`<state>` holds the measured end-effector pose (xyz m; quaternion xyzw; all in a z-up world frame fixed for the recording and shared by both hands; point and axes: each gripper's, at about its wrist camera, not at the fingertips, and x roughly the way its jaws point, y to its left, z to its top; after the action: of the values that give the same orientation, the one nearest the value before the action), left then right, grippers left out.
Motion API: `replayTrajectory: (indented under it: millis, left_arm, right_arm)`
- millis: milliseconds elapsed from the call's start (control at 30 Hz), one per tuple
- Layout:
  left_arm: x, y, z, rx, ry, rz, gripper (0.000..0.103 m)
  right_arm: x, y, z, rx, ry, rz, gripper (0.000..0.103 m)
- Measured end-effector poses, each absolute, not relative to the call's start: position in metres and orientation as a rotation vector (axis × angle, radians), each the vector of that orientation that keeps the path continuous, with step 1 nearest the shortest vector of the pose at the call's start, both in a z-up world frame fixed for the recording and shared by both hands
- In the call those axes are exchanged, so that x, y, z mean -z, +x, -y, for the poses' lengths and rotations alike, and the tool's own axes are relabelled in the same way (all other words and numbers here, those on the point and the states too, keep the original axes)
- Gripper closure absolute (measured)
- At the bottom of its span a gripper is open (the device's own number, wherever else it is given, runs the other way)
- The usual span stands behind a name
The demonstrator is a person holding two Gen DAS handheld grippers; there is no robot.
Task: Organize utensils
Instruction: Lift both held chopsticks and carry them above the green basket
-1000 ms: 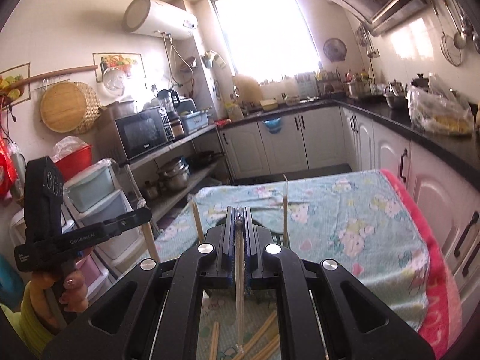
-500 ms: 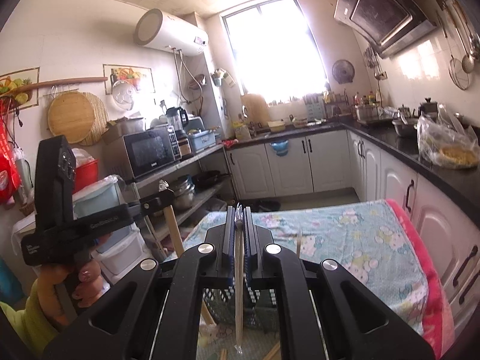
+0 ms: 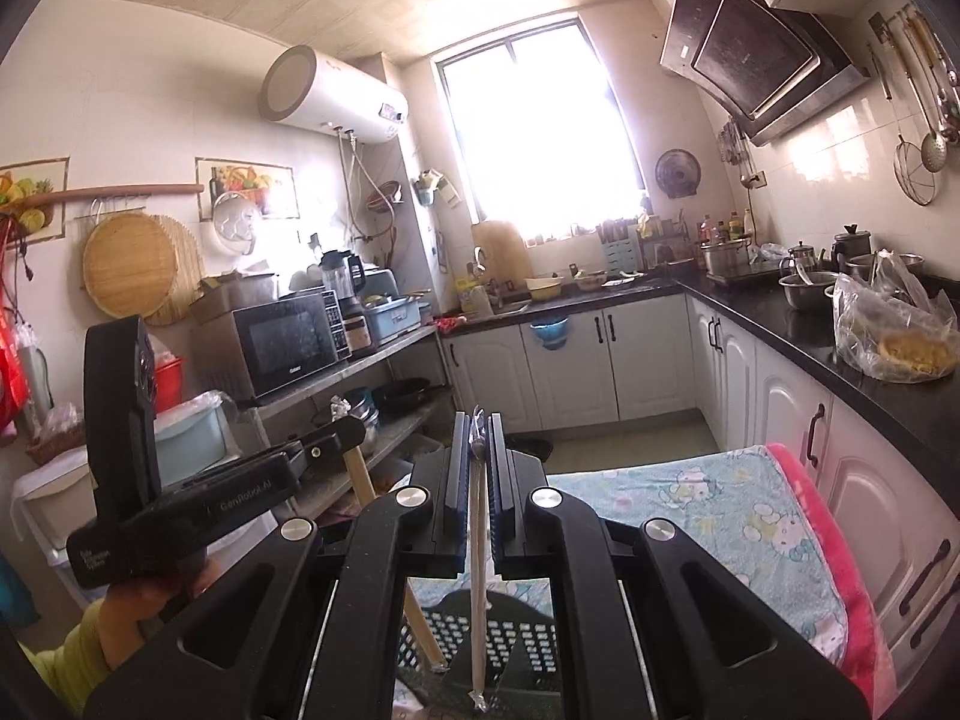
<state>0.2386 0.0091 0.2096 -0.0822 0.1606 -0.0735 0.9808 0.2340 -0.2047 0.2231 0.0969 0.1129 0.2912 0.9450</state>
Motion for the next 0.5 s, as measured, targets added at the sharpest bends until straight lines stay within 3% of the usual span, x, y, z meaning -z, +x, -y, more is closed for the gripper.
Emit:
replayTrajectory:
  millis: [500]
  left_arm:
    - [-0.155,0.273,-0.005,0.124,-0.157,-0.386,0.100]
  right_arm:
    - [-0.169,0.291,0.202,-0.517,0.243,-0.309,0.097]
